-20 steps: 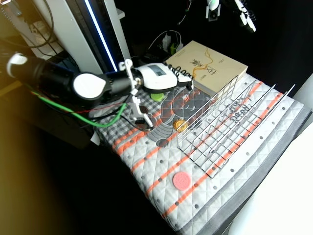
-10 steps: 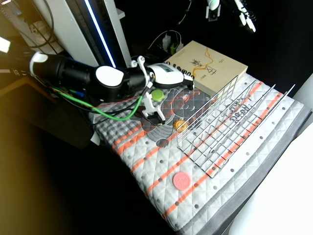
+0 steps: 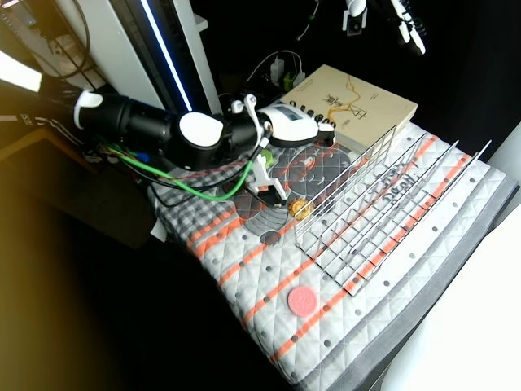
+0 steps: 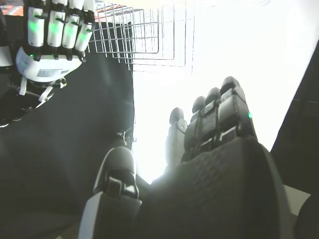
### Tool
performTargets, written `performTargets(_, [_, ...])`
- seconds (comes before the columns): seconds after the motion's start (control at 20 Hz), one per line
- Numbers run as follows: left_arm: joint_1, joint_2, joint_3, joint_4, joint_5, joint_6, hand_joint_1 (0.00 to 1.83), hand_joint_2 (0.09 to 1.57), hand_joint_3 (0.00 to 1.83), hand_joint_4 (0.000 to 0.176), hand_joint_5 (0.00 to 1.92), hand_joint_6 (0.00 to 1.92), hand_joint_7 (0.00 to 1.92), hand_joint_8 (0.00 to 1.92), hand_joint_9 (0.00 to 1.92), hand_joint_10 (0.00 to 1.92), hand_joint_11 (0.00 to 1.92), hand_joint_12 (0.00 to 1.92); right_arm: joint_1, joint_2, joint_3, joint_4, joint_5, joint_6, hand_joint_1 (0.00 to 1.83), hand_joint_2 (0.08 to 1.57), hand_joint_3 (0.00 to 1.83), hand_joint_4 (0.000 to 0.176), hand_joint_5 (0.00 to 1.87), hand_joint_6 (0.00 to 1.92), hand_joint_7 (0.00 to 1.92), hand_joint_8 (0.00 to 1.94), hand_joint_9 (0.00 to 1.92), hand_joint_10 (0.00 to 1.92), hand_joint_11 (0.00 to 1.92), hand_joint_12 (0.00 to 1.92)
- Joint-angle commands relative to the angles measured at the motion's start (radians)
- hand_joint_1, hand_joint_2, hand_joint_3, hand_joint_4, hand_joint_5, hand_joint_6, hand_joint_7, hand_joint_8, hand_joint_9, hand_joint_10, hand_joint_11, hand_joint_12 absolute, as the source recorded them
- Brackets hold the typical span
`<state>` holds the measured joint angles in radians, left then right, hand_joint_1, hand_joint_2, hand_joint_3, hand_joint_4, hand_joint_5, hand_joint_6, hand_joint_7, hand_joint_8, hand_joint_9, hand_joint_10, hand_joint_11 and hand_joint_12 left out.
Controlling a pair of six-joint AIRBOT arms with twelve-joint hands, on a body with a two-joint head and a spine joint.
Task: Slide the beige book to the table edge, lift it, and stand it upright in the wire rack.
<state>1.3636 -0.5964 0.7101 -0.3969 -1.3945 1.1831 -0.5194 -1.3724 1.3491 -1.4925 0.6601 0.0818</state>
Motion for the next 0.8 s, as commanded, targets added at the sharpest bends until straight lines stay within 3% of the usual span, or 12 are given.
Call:
performTargets(0.0, [-0.005, -0.007, 0.007, -0.010, -0.115, -0.008, 0.00, 1.31, 0.00, 0.126, 0.15, 0.00, 0.03, 0.00, 0.00, 0.00, 0.00, 0.00, 0.017, -0.010, 0.001, 0.067, 0.046, 0.001, 0.00, 1.44, 0.00, 0.000, 0.34, 0.00, 0.33, 0.00, 0.30, 0.00, 0.16, 0.83])
performTargets(0.25, [-0.005, -0.007, 0.009, -0.010, -0.115, -0.014, 0.00, 1.33, 0.01, 0.121, 0.16, 0.00, 0.03, 0.00, 0.00, 0.00, 0.00, 0.00, 0.025, -0.041, 0.015, 0.073, 0.046, 0.001, 0.00, 1.44, 0.00, 0.000, 0.33, 0.00, 0.33, 0.00, 0.31, 0.00, 0.14, 0.84])
performTargets(0.45, [-0.005, -0.012, 0.013, -0.008, -0.112, -0.017, 0.00, 1.33, 0.01, 0.129, 0.15, 0.00, 0.02, 0.00, 0.00, 0.00, 0.00, 0.00, 0.031, -0.072, 0.032, 0.074, 0.046, -0.001, 0.00, 1.43, 0.00, 0.000, 0.32, 0.01, 0.33, 0.01, 0.30, 0.01, 0.11, 0.84])
performTargets(0.55, [-0.005, -0.013, 0.014, -0.008, -0.112, -0.018, 0.00, 1.33, 0.01, 0.119, 0.15, 0.00, 0.03, 0.00, 0.00, 0.00, 0.00, 0.00, 0.032, -0.082, 0.040, 0.083, 0.046, -0.001, 0.00, 1.43, 0.00, 0.000, 0.30, 0.00, 0.32, 0.00, 0.29, 0.00, 0.06, 0.82])
performTargets(0.75, [-0.005, -0.017, 0.018, -0.008, -0.112, -0.021, 0.00, 1.33, 0.01, 0.124, 0.16, 0.00, 0.02, 0.00, 0.00, 0.00, 0.00, 0.00, 0.032, -0.107, 0.056, 0.092, 0.046, -0.002, 0.00, 1.43, 0.00, 0.000, 0.31, 0.00, 0.33, 0.00, 0.29, 0.00, 0.09, 0.80])
